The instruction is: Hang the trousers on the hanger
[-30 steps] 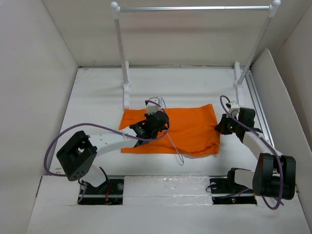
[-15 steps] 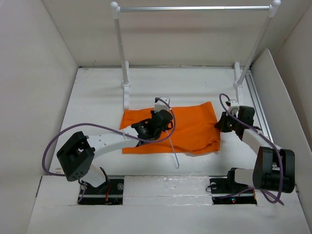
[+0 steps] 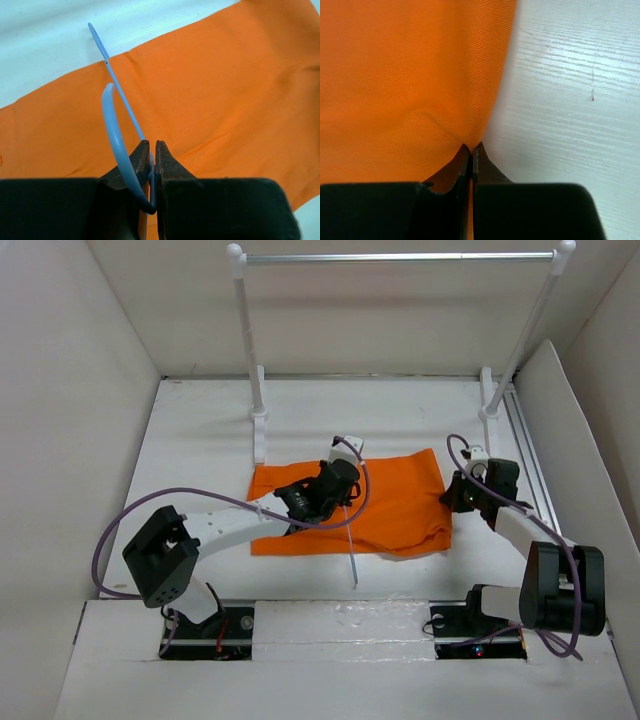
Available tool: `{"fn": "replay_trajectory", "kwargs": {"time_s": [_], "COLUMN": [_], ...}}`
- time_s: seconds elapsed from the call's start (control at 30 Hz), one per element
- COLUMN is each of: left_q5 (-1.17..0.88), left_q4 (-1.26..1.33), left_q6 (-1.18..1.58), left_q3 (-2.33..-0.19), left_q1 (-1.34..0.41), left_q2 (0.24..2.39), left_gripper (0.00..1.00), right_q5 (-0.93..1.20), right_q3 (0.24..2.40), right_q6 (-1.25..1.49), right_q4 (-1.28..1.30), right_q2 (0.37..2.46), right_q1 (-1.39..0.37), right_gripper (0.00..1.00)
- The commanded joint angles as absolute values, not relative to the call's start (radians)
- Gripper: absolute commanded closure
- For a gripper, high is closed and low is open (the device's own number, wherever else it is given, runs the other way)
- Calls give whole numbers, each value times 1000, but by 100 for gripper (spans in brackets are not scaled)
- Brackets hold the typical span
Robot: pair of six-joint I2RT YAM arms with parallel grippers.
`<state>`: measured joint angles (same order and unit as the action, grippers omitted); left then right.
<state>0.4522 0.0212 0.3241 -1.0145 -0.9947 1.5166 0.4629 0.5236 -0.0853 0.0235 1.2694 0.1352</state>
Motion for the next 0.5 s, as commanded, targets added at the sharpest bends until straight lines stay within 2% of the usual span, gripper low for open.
{"fn": "replay_trajectory", "kwargs": {"time_s": [0.0, 0.47], "left_q5": [396, 383], "left_q4": [35, 60], "left_q6": [337, 402], "left_q3": [-1063, -1120], "left_q1": [-997, -997], "left_q2": [1517, 1522], "left_gripper": [100, 100], "right_q5": [454, 426], "right_q3": [522, 511], "right_q6": [-69, -41], "right_q4": [-55, -57], "right_q2": [1247, 1221], "right_q1": [100, 49], "right_gripper": [100, 100]}}
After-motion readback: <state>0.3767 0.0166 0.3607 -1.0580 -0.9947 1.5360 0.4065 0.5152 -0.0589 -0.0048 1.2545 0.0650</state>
